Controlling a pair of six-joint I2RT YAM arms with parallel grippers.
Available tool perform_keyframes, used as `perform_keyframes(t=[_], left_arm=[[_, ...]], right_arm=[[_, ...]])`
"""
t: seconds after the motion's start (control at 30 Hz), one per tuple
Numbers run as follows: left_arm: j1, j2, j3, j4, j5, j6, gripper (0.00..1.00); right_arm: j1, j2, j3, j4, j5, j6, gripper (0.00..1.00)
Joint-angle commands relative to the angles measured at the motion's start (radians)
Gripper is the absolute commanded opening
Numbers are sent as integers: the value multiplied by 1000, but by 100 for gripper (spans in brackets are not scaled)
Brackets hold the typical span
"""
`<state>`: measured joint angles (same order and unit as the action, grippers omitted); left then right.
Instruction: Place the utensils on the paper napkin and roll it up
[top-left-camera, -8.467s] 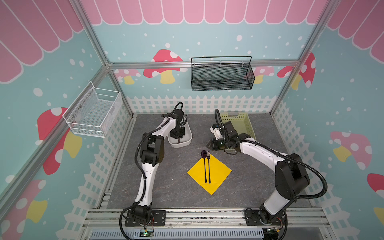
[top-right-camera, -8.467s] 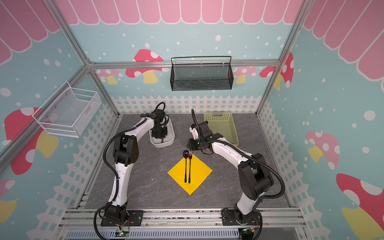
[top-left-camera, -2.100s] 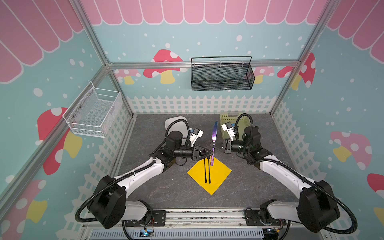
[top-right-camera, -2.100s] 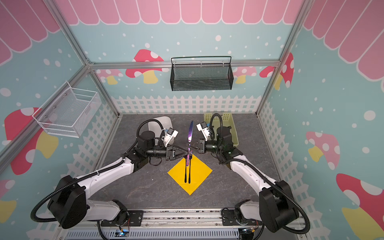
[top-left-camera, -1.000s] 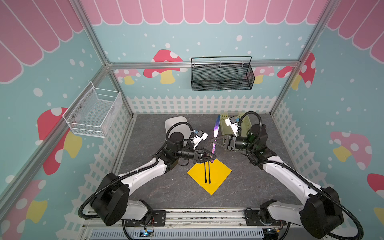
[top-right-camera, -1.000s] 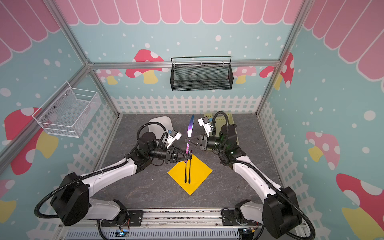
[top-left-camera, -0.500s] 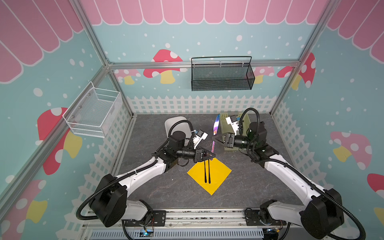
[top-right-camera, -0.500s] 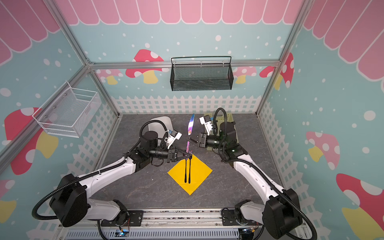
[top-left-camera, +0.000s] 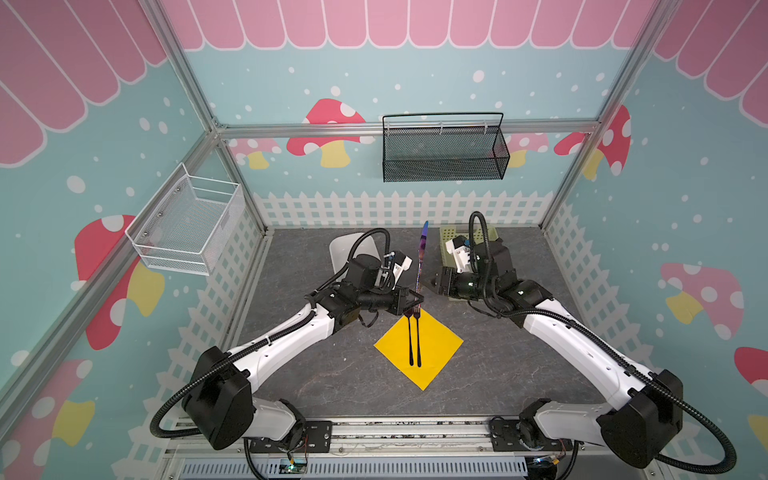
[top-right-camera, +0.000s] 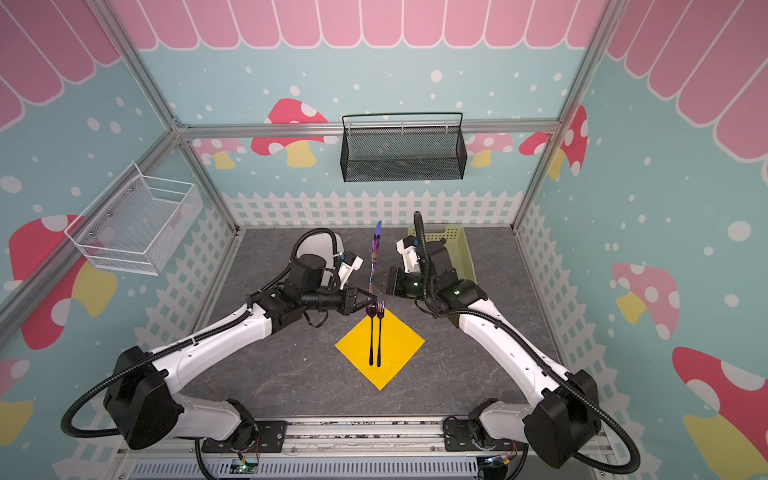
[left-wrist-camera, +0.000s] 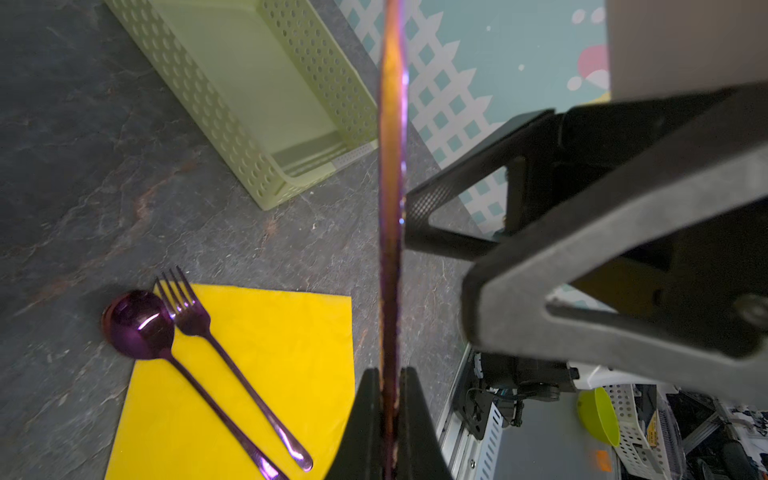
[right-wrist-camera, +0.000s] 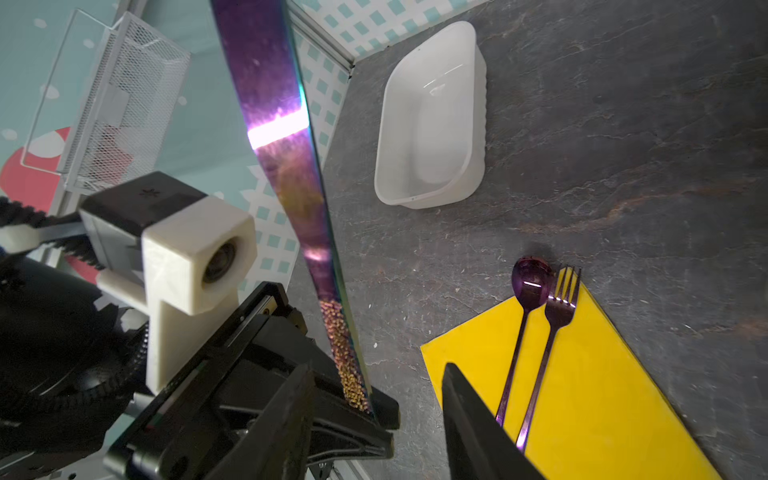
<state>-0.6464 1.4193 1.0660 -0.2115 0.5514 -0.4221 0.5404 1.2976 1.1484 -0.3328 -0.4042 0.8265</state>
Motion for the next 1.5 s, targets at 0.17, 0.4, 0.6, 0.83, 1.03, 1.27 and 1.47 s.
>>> perform_keyframes(t=[0.17,0.4,0.6,0.83,1.03,1.27,1.47], left_arm=[[-22,31,67,-67,-66,33,0],[-25,33,63,-71,-96,24,0],[-26,40,65,-82,-96,26,0],[-25,36,66,-83,-96,26,0],[-25,39,68,-87,-93,28,0],[-26,43,69,-89,-84,31,0],[-25,45,69,-93,-82,27,5]], right_arm=[[66,67,59,-37,83,26,44],[86,69,44,-27,124,55,29],[87,81,24,13,86,74,22],[87,88,27,14,90,72,20],[87,102,31,17,82,68,21],[87,109,33,19,83,65,15],[87,106,39,6,101,48,9]])
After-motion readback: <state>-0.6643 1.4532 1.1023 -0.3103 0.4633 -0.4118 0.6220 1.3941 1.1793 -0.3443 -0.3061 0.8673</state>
